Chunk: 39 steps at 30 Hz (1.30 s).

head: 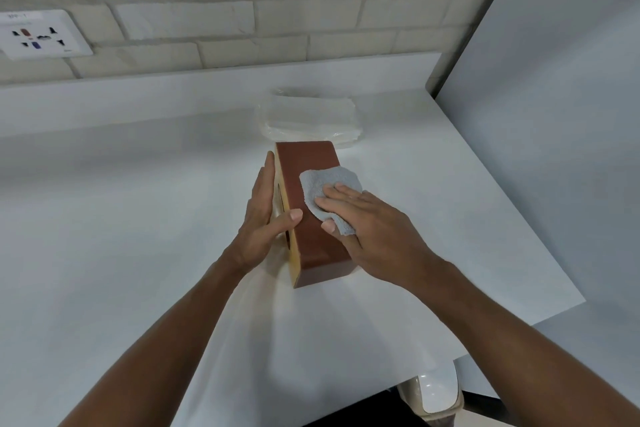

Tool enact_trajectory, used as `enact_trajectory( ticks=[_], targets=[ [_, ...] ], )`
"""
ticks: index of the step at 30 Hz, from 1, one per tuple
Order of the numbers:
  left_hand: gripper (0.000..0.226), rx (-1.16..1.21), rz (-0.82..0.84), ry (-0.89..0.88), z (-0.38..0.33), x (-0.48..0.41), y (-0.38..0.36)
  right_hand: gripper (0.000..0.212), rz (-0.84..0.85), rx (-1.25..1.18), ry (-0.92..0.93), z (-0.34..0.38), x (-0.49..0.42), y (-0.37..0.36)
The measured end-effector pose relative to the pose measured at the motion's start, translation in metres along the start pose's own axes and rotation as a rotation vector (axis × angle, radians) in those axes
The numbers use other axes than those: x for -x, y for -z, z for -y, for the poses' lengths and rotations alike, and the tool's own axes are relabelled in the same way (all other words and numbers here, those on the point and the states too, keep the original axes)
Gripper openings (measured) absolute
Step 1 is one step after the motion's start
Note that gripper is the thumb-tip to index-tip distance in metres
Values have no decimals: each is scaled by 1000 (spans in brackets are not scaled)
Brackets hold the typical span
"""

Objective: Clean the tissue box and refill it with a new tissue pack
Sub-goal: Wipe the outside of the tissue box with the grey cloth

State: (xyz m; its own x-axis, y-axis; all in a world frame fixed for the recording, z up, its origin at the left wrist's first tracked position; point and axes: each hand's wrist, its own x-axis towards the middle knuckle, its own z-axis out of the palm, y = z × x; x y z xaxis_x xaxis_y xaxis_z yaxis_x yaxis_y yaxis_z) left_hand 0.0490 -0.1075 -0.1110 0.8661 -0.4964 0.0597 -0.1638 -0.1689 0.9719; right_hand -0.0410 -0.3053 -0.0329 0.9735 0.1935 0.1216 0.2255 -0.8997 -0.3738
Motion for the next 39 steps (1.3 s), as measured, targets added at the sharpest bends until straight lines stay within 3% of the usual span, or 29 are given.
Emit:
enact_trajectory(
  ticks=[5, 8, 15, 20, 24, 29, 34, 39],
  targets=[
    [66, -256, -108, -199, 0, 3, 4, 42, 82, -13, 9, -10, -2, 6],
    [64, -343, -123, -216, 4, 8, 6, 41, 112, -18, -2, -11, -8, 8],
    [49, -288, -143, -116, -3, 8, 3, 40, 115, 34, 120, -3, 7, 9],
    [46, -210, -140, -71, -9, 7, 2, 39, 74, 2, -52, -16, 6, 20],
    [47, -212, -153, -115, -5, 7, 0, 44, 153, -4, 174, 11, 26, 1],
    [44, -196, -158, -87, -6, 7, -1, 37, 58, -21, -63, 6, -4, 13],
    [44, -211, -161, -97, -4, 5, -1, 43, 84, 160, 151, 17, 19, 8],
    [45, -230, -163, -100, -1, 4, 0, 39, 70, 187, 33, 19, -6, 6]
  ],
)
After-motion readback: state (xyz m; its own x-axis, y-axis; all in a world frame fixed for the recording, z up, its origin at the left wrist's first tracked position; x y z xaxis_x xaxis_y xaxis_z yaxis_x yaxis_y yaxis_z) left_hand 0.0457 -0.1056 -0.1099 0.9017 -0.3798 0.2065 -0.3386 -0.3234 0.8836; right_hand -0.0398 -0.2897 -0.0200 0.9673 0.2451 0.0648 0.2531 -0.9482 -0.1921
